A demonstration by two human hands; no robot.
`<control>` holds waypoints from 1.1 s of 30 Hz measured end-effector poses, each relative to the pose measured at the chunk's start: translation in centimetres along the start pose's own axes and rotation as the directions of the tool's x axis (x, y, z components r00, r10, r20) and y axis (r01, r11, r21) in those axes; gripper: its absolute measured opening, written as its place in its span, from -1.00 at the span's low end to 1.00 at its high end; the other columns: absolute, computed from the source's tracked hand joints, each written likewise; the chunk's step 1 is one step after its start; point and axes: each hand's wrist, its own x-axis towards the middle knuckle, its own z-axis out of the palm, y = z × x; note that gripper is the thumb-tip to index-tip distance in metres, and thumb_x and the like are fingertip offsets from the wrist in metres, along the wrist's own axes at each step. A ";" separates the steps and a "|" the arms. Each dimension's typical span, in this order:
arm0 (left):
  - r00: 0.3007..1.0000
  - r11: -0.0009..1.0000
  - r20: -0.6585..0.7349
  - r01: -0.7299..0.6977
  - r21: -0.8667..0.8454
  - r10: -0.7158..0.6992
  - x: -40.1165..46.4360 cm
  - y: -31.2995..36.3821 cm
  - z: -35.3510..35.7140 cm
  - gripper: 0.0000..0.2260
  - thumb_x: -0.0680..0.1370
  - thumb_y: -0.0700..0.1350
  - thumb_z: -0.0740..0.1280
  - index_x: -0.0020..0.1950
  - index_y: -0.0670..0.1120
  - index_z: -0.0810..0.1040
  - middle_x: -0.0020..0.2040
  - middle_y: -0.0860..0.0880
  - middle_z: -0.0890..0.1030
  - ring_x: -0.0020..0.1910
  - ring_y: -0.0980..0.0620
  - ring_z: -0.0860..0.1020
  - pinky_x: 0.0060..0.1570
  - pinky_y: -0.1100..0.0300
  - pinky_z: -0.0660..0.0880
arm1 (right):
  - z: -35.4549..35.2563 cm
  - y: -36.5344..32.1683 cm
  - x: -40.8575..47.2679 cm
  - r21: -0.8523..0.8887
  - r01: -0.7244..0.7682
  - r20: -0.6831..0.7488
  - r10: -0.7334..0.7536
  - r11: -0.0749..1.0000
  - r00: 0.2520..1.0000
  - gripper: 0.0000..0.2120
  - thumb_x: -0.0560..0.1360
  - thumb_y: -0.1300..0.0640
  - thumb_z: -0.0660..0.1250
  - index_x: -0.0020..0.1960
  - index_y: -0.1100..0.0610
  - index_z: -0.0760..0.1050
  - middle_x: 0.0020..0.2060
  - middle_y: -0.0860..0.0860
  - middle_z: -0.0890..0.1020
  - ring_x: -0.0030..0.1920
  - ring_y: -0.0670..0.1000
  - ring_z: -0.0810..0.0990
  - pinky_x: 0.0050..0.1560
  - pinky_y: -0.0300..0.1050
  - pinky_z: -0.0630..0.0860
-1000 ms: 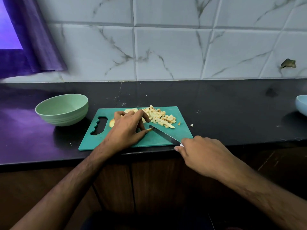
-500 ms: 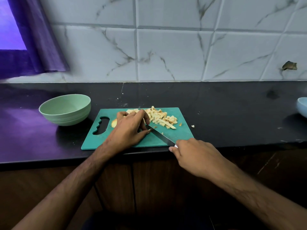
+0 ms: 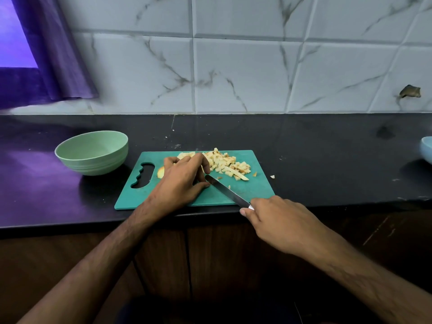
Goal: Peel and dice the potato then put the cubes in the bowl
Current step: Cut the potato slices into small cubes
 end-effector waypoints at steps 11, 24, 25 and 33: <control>0.999 0.999 -0.028 0.031 0.019 -0.030 -0.1 -0.3 0.2 -0.68 0.52 -0.03 0.51 0.14 0.11 0.43 -0.19 0.21 0.58 -0.03 0.22 0.47 0.18 0.11 0.12 | -4.2 3.4 0.0 0.128 -0.042 0.236 0.011 0.991 0.972 -0.59 0.68 -0.22 0.09 -0.14 0.05 0.42 -0.27 -0.01 0.55 -0.34 -0.05 0.56 -0.27 -0.05 0.54; 0.974 0.966 0.168 -0.184 0.184 0.153 2.0 1.1 0.6 -0.57 0.57 0.38 0.11 0.20 0.13 0.52 0.20 0.19 0.53 0.23 0.17 0.43 0.33 -0.03 0.17 | -1.2 8.6 6.9 0.819 0.096 -0.134 0.026 0.565 0.991 -0.61 0.70 -0.13 0.14 -0.13 0.15 0.37 -0.50 -0.01 0.36 -0.59 -0.05 0.25 -0.58 -0.21 0.28; 0.964 0.957 0.200 -0.213 0.196 0.174 2.4 1.5 1.0 -0.56 0.57 0.39 0.10 0.20 0.13 0.51 0.19 0.18 0.53 0.23 0.16 0.43 0.33 -0.04 0.17 | -0.9 8.7 7.6 0.831 0.112 -0.171 0.058 0.544 0.984 -0.61 0.70 -0.12 0.14 -0.13 0.15 0.37 -0.51 -0.01 0.36 -0.59 -0.05 0.25 -0.58 -0.21 0.28; 0.962 0.928 0.114 -0.269 0.257 0.247 5.0 1.7 3.6 -0.69 0.60 0.23 0.28 0.24 0.09 0.43 0.16 0.13 0.45 0.12 0.09 0.44 0.23 0.00 0.27 | 0.7 9.4 10.0 0.890 0.171 -0.259 0.159 0.422 0.953 -0.61 0.70 -0.13 0.14 -0.16 0.13 0.35 -0.53 -0.01 0.32 -0.60 -0.04 0.21 -0.57 -0.24 0.22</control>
